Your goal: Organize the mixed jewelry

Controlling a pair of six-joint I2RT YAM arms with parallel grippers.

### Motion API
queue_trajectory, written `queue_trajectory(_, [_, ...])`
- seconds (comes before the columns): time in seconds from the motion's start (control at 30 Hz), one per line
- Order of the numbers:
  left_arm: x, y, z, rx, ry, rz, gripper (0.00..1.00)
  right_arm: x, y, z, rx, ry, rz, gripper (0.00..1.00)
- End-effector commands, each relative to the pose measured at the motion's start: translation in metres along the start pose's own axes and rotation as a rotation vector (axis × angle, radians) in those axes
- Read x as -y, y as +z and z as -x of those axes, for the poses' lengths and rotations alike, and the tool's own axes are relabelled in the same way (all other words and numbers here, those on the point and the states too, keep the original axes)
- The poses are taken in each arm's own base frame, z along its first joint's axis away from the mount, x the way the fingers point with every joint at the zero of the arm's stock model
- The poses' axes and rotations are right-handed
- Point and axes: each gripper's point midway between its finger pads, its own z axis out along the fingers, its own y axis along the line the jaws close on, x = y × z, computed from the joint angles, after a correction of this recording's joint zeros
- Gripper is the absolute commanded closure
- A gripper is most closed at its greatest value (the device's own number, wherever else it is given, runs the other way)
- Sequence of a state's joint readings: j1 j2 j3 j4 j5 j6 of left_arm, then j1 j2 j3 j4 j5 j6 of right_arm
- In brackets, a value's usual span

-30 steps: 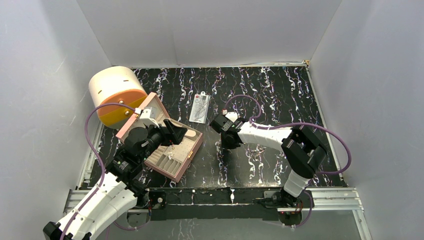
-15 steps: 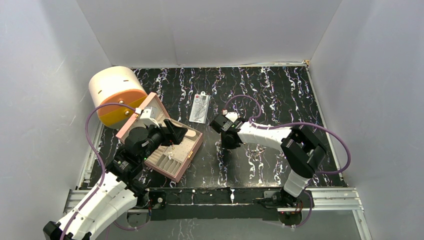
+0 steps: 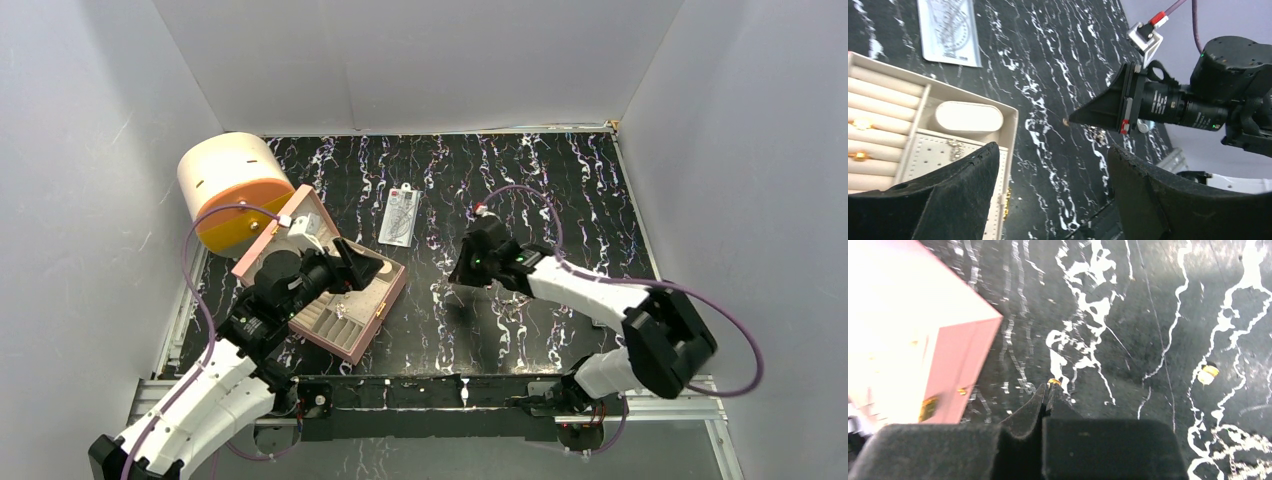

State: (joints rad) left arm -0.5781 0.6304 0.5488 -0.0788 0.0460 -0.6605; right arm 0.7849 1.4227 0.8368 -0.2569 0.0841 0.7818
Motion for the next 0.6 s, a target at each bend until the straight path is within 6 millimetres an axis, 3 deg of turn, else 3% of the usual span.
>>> queue_trajectory(0.0, [0.028, 0.003, 0.0, -0.038, -0.113, -0.115, 0.25, -0.055, -0.035, 0.036, 0.102, 0.04, 0.41, 1.0])
queue_trajectory(0.33, [0.065, 0.013, -0.001, -0.095, -0.381, -0.275, 0.25, -0.079, -0.079, 0.052, 0.138, 0.156, 0.754, 1.0])
queue_trajectory(0.57, [0.066, 0.027, -0.008, -0.1, -0.558, -0.332, 0.25, -0.094, -0.1, 0.06, 0.15, 0.219, 0.907, 1.0])
